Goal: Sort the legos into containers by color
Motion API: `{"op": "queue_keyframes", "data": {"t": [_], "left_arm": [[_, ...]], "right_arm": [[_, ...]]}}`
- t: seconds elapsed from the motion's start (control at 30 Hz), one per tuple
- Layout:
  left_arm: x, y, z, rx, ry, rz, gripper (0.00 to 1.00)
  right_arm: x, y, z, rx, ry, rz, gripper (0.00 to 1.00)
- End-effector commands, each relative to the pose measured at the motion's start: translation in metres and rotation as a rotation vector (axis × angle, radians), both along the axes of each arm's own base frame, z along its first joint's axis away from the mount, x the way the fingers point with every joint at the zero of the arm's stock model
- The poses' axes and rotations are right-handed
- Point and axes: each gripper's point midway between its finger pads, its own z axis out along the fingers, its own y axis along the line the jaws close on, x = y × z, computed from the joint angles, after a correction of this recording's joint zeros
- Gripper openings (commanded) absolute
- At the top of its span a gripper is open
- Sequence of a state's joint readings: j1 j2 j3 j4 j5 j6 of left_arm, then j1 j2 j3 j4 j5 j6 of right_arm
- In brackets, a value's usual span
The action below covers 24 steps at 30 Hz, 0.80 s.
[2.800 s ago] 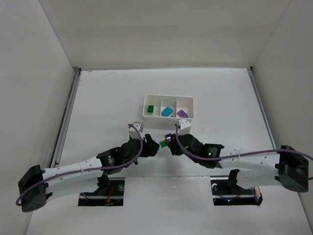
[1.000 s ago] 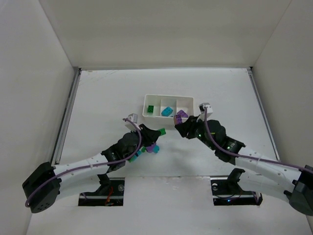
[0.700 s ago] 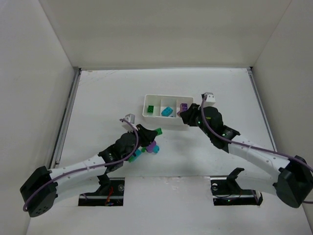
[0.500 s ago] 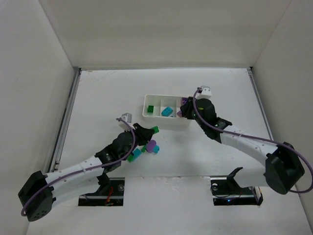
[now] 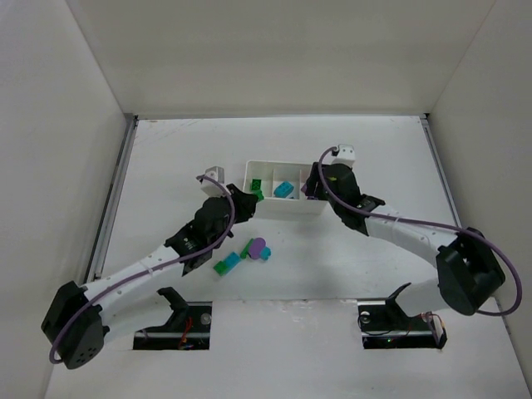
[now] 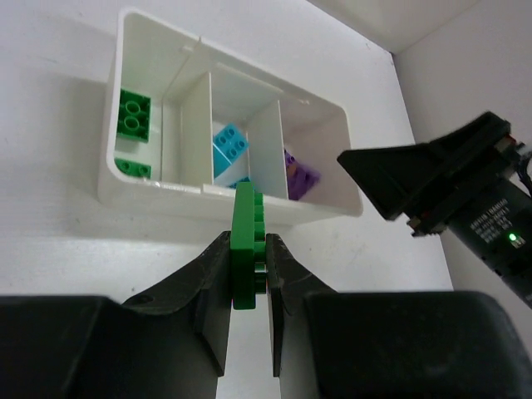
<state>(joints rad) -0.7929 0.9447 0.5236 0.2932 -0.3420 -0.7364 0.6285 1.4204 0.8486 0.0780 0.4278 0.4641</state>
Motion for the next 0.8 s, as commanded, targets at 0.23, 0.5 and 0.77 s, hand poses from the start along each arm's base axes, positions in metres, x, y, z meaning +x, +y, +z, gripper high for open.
{"op": "queue_keyframes", "data": {"t": [0.23,0.5,0.77], "left_arm": [[0.068,-0.006,0.019,0.144,-0.035,0.048,0.16],[0.116,-0.019,-0.003,0.284,0.007,0.054,0.17],[0.139,-0.013,-0.048,0.426,0.085,0.105,0.27]], "right_arm": [[-0.047,0.016,0.051,0.140,-0.174,0.079,0.55],[-0.092,0.035,0.057,0.202,-0.226,0.198,0.50],[-0.133,0.075,0.031,0.142,-0.156,0.403,0.66]]}}
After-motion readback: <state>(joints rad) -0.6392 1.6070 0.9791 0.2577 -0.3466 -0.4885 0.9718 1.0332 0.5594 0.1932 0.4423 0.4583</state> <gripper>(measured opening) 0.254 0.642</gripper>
